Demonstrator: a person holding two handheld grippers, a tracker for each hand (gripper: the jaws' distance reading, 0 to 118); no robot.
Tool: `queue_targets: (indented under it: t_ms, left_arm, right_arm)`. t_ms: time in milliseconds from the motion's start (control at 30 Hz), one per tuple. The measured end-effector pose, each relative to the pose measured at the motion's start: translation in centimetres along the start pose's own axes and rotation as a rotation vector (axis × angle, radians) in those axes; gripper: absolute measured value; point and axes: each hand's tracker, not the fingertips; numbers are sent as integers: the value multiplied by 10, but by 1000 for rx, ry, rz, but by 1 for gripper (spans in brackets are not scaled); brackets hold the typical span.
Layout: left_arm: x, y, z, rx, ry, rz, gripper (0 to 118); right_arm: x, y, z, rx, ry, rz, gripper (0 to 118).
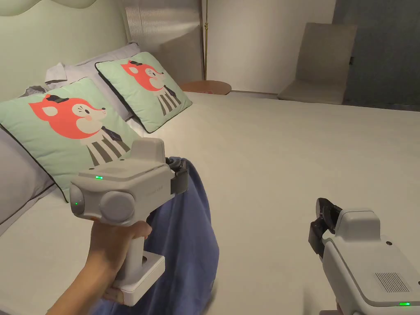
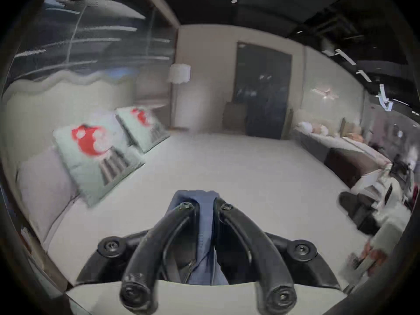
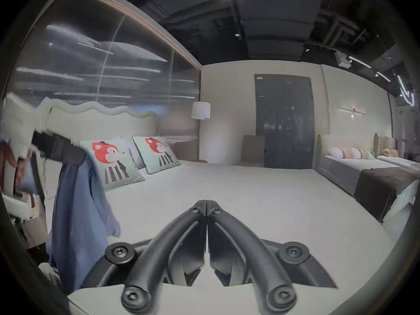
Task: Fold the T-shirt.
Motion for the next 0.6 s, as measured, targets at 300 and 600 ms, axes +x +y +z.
queue_targets:
  t_ms: [300, 600]
  left_arm:
    - [131, 51, -31, 70, -273, -91, 6]
    - [234, 14, -78, -46, -513, -95, 6]
  right_arm:
    - [82, 11, 57, 58, -199, 22, 0]
    - [150, 6, 106, 58, -383, 16, 0]
